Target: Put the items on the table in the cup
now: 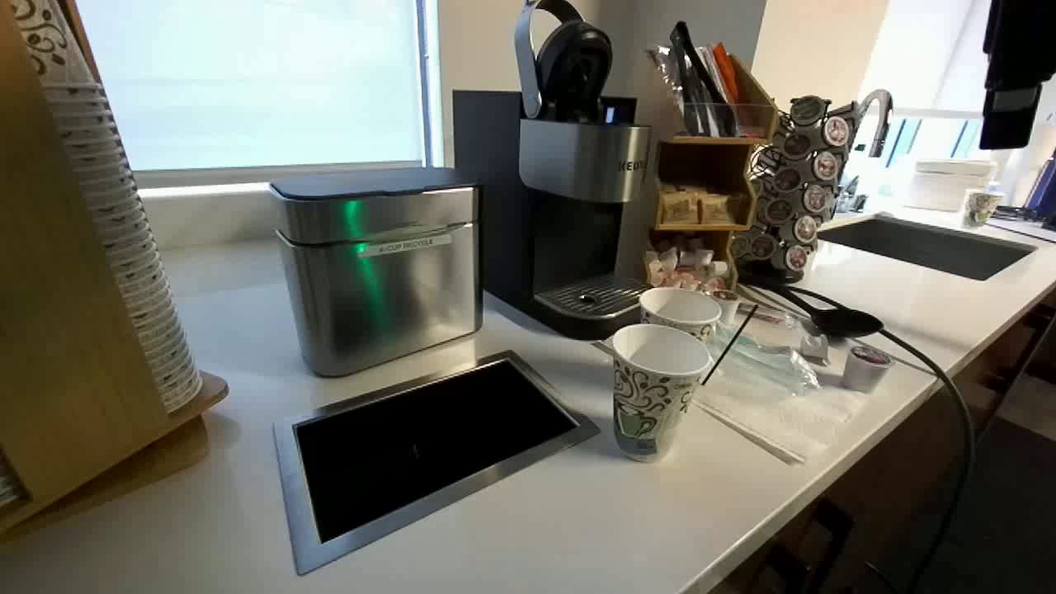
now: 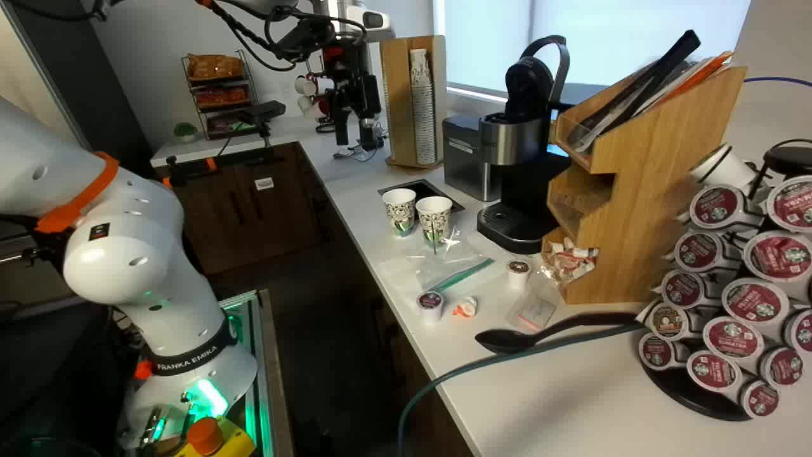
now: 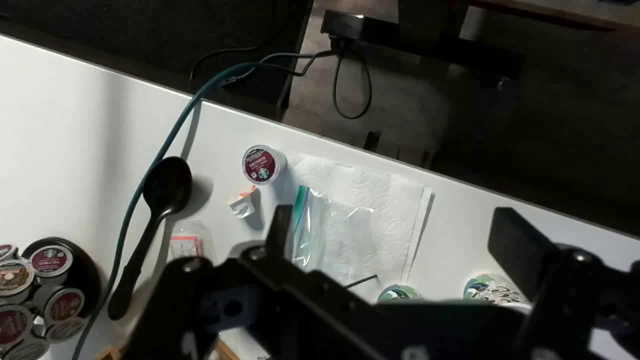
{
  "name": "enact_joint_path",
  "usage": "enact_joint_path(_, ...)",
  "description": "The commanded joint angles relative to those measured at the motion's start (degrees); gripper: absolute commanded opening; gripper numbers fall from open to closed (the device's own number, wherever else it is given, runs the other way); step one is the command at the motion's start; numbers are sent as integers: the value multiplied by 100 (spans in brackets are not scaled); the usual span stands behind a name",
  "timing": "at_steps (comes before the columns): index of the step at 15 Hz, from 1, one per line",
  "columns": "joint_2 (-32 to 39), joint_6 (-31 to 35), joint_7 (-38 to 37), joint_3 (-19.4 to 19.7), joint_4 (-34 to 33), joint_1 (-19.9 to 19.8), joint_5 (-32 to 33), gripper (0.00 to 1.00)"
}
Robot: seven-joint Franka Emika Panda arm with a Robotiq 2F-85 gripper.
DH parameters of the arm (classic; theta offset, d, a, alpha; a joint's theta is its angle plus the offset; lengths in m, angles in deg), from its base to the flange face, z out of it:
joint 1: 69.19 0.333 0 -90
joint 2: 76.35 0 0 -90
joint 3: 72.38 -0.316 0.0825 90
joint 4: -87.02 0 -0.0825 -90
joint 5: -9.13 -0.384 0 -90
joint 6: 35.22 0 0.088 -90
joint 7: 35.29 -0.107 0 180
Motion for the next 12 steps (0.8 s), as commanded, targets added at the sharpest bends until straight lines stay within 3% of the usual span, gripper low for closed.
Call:
enact_joint_path(1, 21, -28, -64, 120, -18, 158, 55, 100)
enact_joint_path(9, 21, -28, -64, 120, -18, 158, 55, 100)
enact_joint_path(12, -11, 223, -951, 27, 351, -161, 699, 100)
